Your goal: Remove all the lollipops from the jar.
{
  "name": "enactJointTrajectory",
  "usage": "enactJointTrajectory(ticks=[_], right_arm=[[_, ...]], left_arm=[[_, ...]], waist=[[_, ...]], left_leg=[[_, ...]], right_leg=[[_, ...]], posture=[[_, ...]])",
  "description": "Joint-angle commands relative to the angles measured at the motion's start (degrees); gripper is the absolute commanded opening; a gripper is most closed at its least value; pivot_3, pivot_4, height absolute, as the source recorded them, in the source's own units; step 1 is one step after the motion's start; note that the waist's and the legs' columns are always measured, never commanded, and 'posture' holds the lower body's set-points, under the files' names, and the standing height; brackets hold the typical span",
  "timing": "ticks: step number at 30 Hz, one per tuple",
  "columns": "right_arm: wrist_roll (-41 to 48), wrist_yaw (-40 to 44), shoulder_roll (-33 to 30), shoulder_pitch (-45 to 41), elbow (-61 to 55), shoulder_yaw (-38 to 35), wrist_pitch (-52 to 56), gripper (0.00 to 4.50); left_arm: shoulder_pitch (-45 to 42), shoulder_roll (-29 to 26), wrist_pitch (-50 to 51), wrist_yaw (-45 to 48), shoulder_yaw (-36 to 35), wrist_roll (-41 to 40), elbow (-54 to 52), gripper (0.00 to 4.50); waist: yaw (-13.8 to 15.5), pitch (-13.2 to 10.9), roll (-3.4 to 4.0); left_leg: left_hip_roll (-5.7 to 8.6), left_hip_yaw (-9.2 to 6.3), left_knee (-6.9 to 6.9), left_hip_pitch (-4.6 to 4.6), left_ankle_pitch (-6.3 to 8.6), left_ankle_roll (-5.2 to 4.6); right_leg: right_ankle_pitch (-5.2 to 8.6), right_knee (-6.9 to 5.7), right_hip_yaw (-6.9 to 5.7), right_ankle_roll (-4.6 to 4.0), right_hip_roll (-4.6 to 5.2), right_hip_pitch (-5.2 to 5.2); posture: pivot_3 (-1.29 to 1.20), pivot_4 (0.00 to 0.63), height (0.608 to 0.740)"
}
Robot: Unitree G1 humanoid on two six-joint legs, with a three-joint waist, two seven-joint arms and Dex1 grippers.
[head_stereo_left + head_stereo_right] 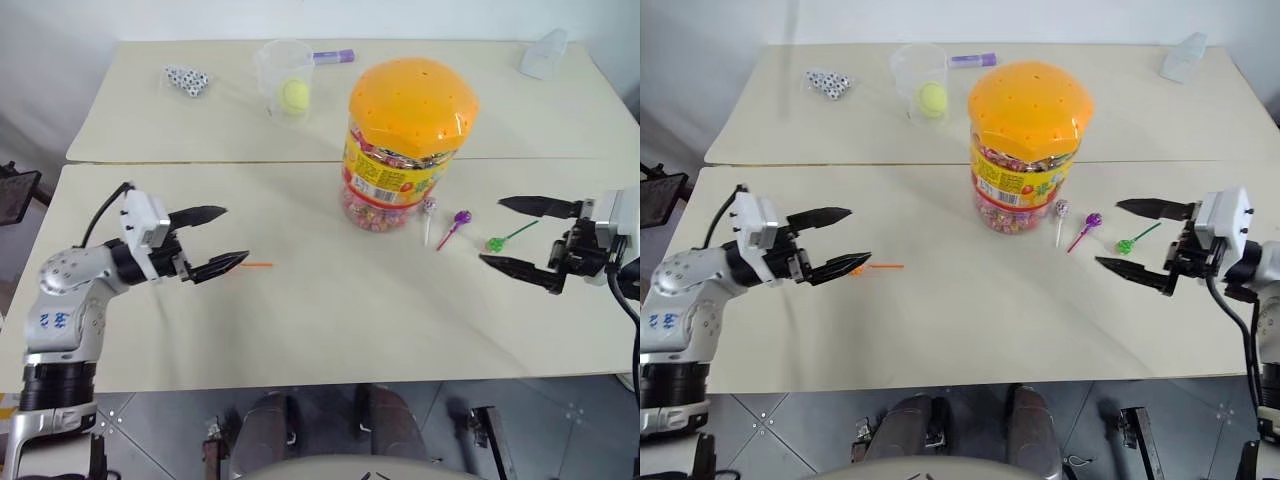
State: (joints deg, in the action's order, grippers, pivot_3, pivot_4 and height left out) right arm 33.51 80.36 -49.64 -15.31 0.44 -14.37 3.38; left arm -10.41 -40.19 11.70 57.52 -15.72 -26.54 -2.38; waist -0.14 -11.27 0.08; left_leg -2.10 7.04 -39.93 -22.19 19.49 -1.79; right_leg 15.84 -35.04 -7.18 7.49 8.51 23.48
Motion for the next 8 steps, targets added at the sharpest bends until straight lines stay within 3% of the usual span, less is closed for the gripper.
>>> enactJointTrajectory(ticks=[1, 5, 8], right_arm=[[0.7, 1.8, 3.9, -1.3, -2.7, 4.1, -1.9, 4.46], [-2.9, 1.9, 8.3, -1.2, 0.0, 7.1, -7.2, 4.46], [-5.0, 1.0, 10.2, -0.5, 1.9, 7.4, -11.4, 4.46]], left_arm=[[7.6, 0.8, -4.4, -2.9, -4.6, 1.6, -4.2, 4.5], [16.2, 3.5, -8.5, -7.1, -6.0, 4.2, -8.3, 4.5], [17.9, 4.8, -8.7, -10.2, -6.8, 4.2, -10.8, 4.5]], waist=[[0.0, 0.0, -0.04], [0.6, 0.0, -0.02], [1.0, 0.0, -0.03]], left_leg=[[-0.02, 0.0, -0.02, -0.01, 0.03, -0.01], [0.07, -0.02, -0.05, -0.06, 0.06, -0.07], [0.11, -0.02, -0.08, -0.07, 0.07, -0.09]], right_leg=[[0.0, 0.0, 0.0, 0.0, 0.02, 0.0], [0.0, 0.03, -0.01, 0.0, 0.13, 0.02], [0.0, 0.04, 0.0, 0.0, 0.15, 0.0]], posture=[[0.0, 0.15, 0.74], [0.0, 0.15, 0.74], [0.0, 0.15, 0.74]])
